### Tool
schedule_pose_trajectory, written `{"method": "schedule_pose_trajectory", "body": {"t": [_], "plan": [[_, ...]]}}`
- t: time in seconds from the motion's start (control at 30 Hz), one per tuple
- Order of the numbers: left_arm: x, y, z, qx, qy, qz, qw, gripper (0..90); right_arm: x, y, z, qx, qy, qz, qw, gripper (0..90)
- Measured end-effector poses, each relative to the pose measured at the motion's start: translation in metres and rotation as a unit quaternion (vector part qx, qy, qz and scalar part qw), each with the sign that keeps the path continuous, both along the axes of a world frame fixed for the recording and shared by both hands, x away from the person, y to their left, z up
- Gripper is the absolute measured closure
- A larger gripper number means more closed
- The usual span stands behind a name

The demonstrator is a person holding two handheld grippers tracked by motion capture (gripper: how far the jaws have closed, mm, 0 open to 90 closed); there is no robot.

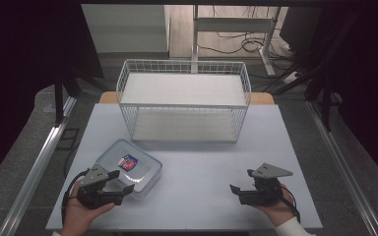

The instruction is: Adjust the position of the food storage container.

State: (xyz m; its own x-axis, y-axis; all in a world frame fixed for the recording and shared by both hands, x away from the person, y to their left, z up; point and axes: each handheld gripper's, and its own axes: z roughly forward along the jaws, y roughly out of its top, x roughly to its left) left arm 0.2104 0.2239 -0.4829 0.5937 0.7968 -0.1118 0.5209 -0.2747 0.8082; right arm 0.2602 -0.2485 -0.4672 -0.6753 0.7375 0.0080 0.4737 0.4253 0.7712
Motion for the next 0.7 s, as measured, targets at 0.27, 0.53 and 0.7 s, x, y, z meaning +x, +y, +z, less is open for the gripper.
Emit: {"method": "schedule_pose_trajectory", "body": {"t": [0.27, 0.53, 0.7], "plan": [[0.004, 0.016, 0.011, -0.005, -0.003, 0.031, 0.9995, 27.0, 0.006, 0.002, -0.001, 0.000, 0.001, -0.003, 1.0000, 18.7], [0.026, 0.046, 0.028, -0.005, 0.014, 0.066, 0.9977, 31.1, 0.008, 0.004, -0.002, -0.004, 0.003, -0.002, 1.0000, 18.8], [0.048, 0.066, 0.030, -0.020, 0.033, 0.088, 0.9954, 40.7, 0.008, 0.004, -0.003, -0.007, 0.006, -0.005, 0.9999, 18.9]]}}
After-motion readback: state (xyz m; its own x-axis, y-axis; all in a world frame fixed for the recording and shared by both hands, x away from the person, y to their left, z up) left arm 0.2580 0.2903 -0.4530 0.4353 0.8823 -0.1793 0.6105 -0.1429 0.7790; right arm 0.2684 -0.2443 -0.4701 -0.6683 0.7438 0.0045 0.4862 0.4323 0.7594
